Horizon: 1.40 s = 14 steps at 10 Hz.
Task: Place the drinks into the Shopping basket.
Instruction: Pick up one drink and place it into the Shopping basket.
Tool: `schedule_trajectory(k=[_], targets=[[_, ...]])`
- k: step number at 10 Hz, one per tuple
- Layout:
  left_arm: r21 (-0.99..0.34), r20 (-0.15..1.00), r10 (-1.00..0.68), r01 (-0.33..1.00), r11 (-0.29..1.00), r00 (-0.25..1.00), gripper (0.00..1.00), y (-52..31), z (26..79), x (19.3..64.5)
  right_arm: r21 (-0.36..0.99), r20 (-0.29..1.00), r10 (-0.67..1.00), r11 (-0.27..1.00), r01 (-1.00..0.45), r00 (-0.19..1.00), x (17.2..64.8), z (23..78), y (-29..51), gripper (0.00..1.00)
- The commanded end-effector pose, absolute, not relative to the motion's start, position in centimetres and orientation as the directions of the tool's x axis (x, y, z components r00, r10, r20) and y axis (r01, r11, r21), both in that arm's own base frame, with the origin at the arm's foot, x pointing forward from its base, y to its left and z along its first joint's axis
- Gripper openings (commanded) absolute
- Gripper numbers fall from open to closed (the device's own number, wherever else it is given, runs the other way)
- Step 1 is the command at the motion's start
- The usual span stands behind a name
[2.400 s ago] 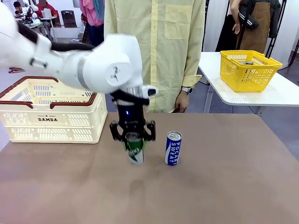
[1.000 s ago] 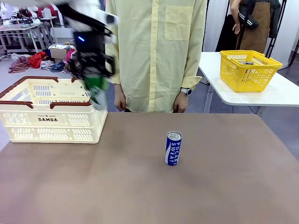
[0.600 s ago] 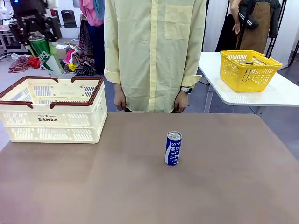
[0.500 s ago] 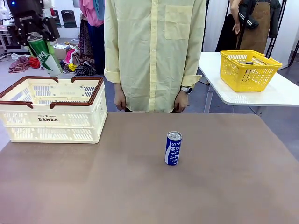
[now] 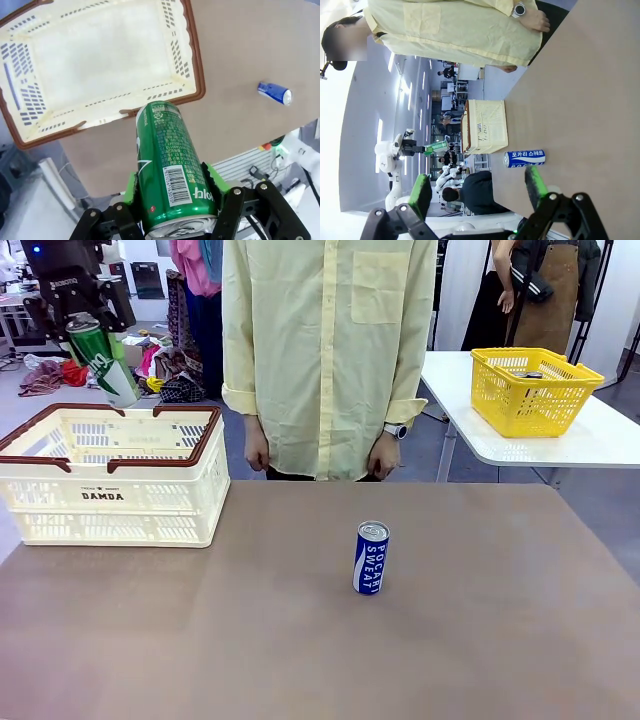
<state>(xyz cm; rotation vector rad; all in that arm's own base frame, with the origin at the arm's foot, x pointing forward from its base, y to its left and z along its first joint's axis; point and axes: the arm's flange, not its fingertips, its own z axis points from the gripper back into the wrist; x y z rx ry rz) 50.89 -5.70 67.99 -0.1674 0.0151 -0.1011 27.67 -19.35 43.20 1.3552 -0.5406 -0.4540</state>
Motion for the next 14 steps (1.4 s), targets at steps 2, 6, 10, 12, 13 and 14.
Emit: schedule_trajectory(k=[2,6,10,12,13,14], targets=[[-0.209,0.107,-0.128,0.148,0.967,0.986,0.0,-5.2,67.1,53.6,0.987,0.121,-0.602,0.158,-0.03,0.789,28.0,43.5,-19.4,1.0],[-0.183,0.08,-0.177,0.189,0.965,0.981,0.0,-3.8,61.6,58.8,0.987,0.121,-0.602,0.158,-0.03,0.789,28.0,43.5,-19.4,1.0],[-0.245,-0.068,-0.148,0.128,0.961,0.987,0.0,-1.9,55.4,63.1,0.987,0.121,-0.602,0.158,-0.03,0.789,28.0,43.5,-19.4,1.0],[-0.178,-0.135,-0.112,0.088,0.98,0.984,0.0,-2.3,51.6,64.6,0.987,0.121,-0.602,0.158,-0.03,0.789,28.0,43.5,-19.4,1.0],[-0.112,-0.128,-0.099,0.085,0.99,0.987,0.0,-2.7,49.6,65.4,0.987,0.121,-0.602,0.158,-0.03,0.789,28.0,43.5,-19.4,1.0],[-0.06,-0.139,-0.076,0.068,0.996,0.987,0.0,-2.6,48.0,66.0,0.987,0.121,-0.602,0.158,-0.03,0.789,28.0,43.5,-19.4,1.0]])
